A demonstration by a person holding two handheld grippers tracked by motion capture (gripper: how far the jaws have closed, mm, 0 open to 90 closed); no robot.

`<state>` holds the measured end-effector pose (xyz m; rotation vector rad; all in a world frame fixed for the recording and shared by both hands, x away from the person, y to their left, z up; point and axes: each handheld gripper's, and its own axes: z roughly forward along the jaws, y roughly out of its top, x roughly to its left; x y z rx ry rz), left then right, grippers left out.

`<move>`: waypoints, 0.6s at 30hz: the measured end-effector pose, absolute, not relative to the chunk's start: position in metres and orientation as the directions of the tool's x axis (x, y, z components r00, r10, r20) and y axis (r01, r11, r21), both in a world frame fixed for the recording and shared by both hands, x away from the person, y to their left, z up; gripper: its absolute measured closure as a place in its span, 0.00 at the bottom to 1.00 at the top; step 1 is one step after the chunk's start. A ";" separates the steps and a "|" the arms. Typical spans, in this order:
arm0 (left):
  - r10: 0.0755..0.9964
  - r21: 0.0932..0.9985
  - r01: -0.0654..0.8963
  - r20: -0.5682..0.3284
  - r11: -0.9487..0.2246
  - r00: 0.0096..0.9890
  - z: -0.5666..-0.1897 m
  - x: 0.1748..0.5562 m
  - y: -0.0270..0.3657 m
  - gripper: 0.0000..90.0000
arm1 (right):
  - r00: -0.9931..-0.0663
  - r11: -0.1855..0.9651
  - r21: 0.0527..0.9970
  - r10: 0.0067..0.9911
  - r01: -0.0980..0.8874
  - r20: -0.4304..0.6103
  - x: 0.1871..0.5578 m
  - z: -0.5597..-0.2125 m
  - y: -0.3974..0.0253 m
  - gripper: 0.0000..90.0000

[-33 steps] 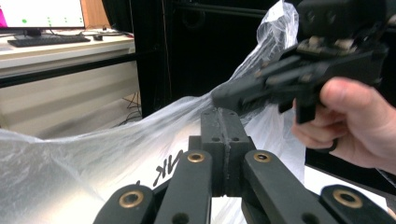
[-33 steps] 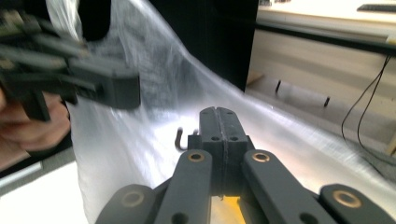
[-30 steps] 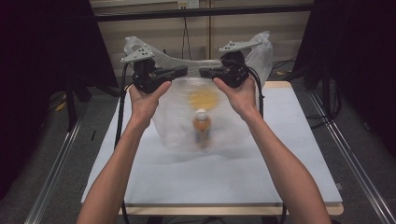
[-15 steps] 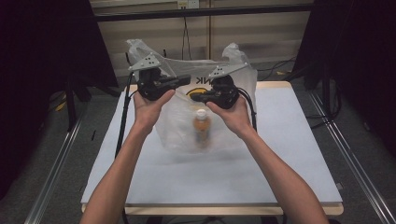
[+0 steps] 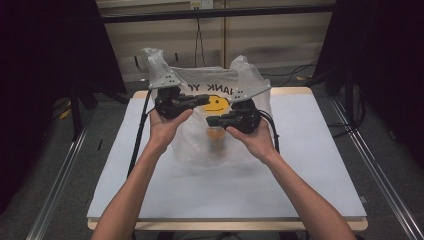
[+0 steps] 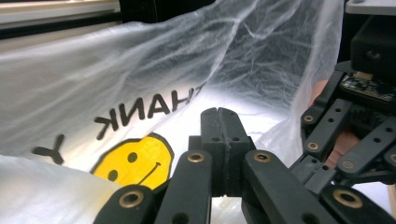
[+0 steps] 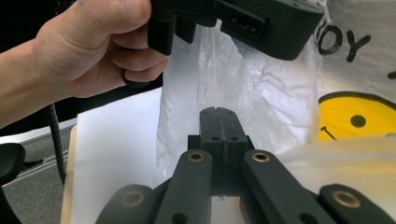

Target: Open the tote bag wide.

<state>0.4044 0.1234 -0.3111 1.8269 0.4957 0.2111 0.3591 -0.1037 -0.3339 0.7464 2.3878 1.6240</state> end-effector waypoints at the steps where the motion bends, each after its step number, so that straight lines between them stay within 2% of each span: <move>1: 0.433 0.943 0.230 -0.107 -0.242 0.895 -0.314 0.405 0.123 1.00 | -0.860 0.285 0.905 0.489 0.316 0.146 0.359 -0.336 -0.104 1.00; 8: 0.435 0.927 0.250 -0.109 -0.280 0.894 -0.330 0.405 0.118 1.00 | -0.858 0.282 0.903 0.490 0.325 0.155 0.358 -0.346 -0.106 1.00; 18: 0.440 0.911 0.281 -0.127 -0.303 0.889 -0.354 0.405 0.118 1.00 | -0.853 0.241 0.919 0.498 0.311 0.158 0.357 -0.344 -0.111 1.00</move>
